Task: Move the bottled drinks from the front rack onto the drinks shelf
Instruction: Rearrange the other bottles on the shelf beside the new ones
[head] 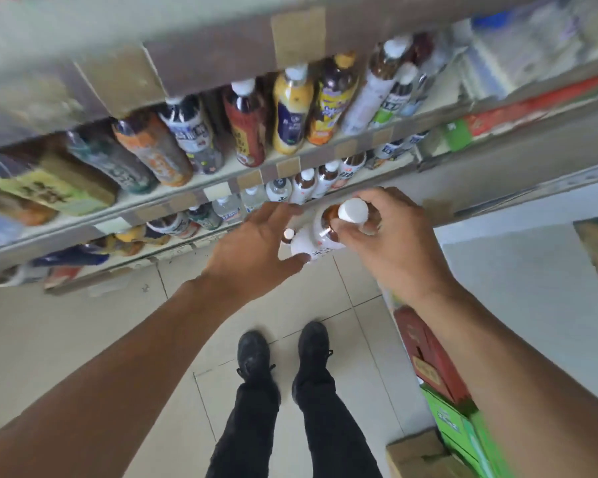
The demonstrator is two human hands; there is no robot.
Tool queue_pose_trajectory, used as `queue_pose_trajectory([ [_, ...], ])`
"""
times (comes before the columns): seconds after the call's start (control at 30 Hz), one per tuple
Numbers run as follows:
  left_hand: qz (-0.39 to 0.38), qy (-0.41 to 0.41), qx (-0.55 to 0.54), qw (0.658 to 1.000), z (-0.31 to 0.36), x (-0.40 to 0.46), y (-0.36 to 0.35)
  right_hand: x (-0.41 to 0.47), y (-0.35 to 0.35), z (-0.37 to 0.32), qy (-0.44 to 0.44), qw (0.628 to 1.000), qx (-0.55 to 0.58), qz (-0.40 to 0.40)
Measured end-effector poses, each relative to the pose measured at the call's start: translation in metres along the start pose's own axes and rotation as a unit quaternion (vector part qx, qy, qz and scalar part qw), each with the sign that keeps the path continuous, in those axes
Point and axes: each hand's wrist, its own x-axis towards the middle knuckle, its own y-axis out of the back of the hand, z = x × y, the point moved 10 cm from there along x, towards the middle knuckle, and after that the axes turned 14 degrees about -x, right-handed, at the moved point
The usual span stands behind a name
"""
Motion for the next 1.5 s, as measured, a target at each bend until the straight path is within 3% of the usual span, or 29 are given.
queue_pose_trajectory([
  [0.13,-0.004,-0.035,-0.068,0.997,0.078,-0.031,0.076,-0.013,0.111,-0.087,0.059,0.998,0.022,0.029],
  [0.33,0.06,-0.047,-0.113,0.991,0.16,-0.079,0.188,-0.034,0.25,-0.211,0.152,0.985,0.029,0.078],
  [0.6,0.127,-0.104,-0.202,0.965,0.239,-0.146,0.299,-0.064,0.341,-0.313,0.23,0.967,0.065,0.085],
  [0.77,0.171,-0.163,-0.236,0.942,0.277,-0.184,0.357,-0.076,0.362,-0.33,0.23,0.956,0.154,0.096],
  [1.0,0.252,-0.219,-0.324,0.885,0.314,-0.225,0.42,-0.098,0.334,-0.356,0.256,0.95,0.182,0.011],
  [1.5,0.305,-0.263,-0.331,0.853,0.356,-0.201,0.48,-0.044,0.378,-0.404,0.269,0.938,0.208,0.07],
])
